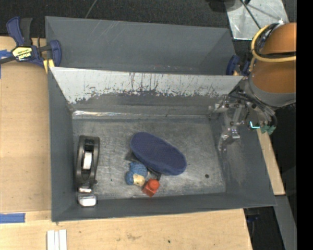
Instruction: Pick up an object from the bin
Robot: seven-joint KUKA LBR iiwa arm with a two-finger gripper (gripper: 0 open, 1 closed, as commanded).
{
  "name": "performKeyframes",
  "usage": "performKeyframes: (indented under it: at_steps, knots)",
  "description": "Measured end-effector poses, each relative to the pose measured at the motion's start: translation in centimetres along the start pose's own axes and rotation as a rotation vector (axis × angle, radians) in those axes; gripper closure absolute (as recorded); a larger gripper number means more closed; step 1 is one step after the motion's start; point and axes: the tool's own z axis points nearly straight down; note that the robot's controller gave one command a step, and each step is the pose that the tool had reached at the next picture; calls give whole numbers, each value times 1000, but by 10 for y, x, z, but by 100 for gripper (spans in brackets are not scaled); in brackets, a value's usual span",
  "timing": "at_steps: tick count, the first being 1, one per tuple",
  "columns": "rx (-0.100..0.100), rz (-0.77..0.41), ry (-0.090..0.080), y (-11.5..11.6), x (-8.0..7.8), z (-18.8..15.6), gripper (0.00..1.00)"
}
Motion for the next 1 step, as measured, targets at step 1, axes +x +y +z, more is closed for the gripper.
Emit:
performKeyframes:
  at_steps: [1]
  knots:
    - [-1,-112,-5,49,48,144,0]
